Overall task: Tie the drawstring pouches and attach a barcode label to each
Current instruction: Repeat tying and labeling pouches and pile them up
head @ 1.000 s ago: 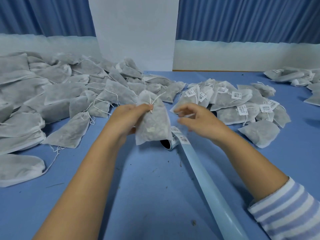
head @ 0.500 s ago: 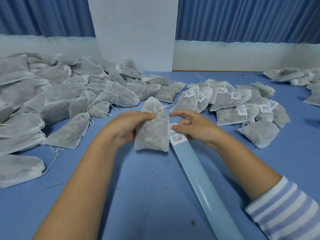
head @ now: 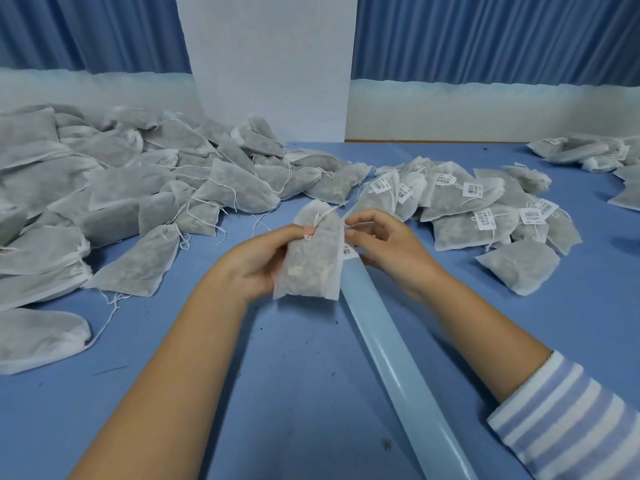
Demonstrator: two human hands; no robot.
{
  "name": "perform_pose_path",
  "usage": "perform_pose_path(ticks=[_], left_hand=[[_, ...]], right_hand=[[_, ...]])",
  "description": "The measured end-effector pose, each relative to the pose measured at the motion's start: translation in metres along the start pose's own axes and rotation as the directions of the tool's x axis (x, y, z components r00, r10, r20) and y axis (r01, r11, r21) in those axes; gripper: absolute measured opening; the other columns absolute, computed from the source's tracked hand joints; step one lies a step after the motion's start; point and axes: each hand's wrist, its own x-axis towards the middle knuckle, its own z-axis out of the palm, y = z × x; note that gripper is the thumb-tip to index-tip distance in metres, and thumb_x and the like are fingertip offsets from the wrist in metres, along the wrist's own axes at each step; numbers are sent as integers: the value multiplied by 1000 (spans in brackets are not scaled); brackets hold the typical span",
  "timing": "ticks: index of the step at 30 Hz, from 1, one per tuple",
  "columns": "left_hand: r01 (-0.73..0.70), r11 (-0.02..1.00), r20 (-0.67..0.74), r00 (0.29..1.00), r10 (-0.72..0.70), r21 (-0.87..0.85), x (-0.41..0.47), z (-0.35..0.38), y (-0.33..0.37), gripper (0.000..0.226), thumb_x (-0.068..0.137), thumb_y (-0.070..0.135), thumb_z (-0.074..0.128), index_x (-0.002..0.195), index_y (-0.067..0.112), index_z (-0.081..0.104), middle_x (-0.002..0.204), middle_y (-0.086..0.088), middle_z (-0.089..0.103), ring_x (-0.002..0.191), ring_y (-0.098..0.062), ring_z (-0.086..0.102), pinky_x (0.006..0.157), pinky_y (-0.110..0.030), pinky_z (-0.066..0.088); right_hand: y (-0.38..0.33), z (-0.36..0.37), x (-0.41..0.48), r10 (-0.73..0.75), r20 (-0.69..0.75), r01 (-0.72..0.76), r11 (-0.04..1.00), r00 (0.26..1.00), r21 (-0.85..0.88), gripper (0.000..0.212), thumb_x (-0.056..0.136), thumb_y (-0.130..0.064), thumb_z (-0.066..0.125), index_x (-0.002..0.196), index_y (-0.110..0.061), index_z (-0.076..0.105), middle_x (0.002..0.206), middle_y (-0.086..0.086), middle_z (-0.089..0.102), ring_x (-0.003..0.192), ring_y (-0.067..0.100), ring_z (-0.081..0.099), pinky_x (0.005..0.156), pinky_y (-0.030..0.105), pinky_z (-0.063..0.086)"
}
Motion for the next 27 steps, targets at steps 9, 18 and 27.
perform_pose_path(ticks=[9,18,27], left_hand=[[6,998,-63,998,-11,-68,2,-8,-1,12,65,19,73,74,13,79,77,-4,74,61,-19,72,49,-27,54],[57,995,-126,990,-67,-80,2,-10,-1,8,58,24,74,59,17,78,68,1,72,53,-13,68,50,-22,55],[37,998,-130,991,-44,-60,5,-12,-1,12,76,22,71,68,18,78,72,1,72,56,-15,69,52,-23,56]], right_hand=[[-6,-2,-7,-41,99,59,980,994,-191,21,85,-4,71,98,-18,63,75,0,69,69,12,61,64,22,54],[5,1,-6,-417,89,388,720,905,-576,20,86,-10,72,106,-16,75,87,-4,64,77,6,59,73,10,45],[3,1,-10,-479,94,444,699,873,-560,17,83,-9,74,88,-25,74,91,-8,61,84,5,59,66,15,47]])
